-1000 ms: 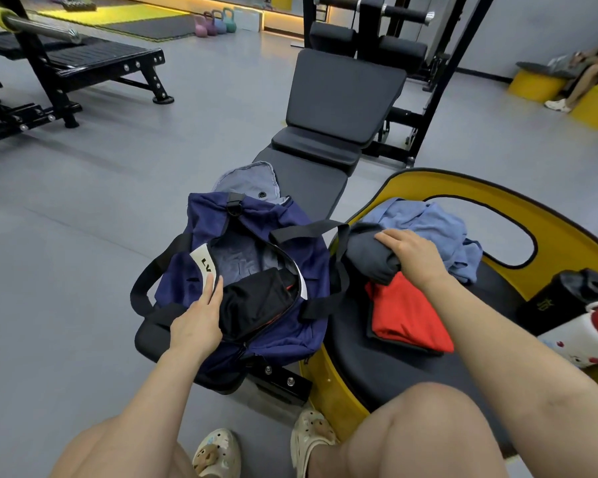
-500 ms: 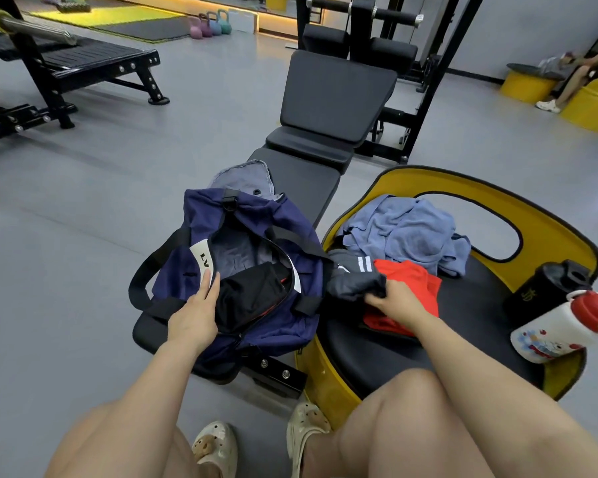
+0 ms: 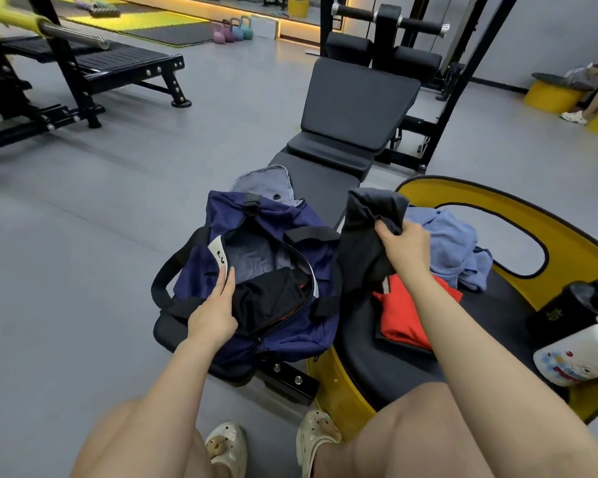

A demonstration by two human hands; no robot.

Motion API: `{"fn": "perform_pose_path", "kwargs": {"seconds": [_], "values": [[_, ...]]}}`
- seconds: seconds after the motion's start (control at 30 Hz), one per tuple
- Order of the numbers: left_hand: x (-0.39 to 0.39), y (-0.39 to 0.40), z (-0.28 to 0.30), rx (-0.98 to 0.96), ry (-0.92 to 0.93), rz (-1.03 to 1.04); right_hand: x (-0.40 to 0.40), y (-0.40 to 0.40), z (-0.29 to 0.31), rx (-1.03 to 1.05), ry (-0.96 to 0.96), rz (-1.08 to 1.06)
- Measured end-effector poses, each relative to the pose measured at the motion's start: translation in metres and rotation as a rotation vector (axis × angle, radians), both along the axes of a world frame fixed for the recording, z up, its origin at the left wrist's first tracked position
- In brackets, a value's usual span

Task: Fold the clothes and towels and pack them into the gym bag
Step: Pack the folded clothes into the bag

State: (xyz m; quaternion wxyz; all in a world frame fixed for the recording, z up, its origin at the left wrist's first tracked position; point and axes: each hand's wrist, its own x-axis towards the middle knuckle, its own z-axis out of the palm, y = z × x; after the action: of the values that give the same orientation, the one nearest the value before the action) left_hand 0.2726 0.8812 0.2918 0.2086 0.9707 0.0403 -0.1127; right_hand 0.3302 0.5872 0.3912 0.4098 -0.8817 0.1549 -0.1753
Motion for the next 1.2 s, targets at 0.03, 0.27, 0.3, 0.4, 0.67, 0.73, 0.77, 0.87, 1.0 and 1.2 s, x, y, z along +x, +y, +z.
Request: {"fn": "perform_pose_path", "kwargs": {"seconds": [0.03,0.27,0.3,0.4,0.67,0.73,0.77,0.87,1.0,1.2], "values": [[0.0,0.001,0.0,-0.024,0.001,0.006,0.0,0.008,0.008,-0.003,-0.029,-0.018],[-0.003,0.005,0.011,-0.15,0.01,0.061,-0.018,0.106,-0.009,-0.367,-0.08,0.34],[-0.003,0.006,0.011,-0.161,0.009,0.066,-0.023,0.12,-0.023,-0.464,-0.005,0.417],[-0.004,0.01,0.014,-0.193,0.012,0.071,-0.041,0.151,-0.066,-0.578,0.1,0.595],[-0.004,0.017,0.016,-0.274,0.039,0.057,-0.049,0.172,-0.117,-0.462,0.31,0.624],[-0.003,0.015,0.016,-0.262,0.031,0.065,-0.046,0.183,-0.112,-0.305,0.338,0.48],[-0.003,0.014,0.017,-0.251,0.027,0.069,-0.044,0.191,-0.109,-0.206,0.337,0.417],[-0.002,0.013,0.018,-0.231,0.012,0.074,-0.038,0.207,-0.102,0.02,0.308,0.298],[-0.004,0.014,0.02,-0.228,0.007,0.074,-0.038,0.215,-0.116,-0.093,0.54,0.65],[-0.001,0.014,0.023,-0.165,-0.036,0.049,-0.035,0.198,-0.104,0.11,0.594,0.828]]}}
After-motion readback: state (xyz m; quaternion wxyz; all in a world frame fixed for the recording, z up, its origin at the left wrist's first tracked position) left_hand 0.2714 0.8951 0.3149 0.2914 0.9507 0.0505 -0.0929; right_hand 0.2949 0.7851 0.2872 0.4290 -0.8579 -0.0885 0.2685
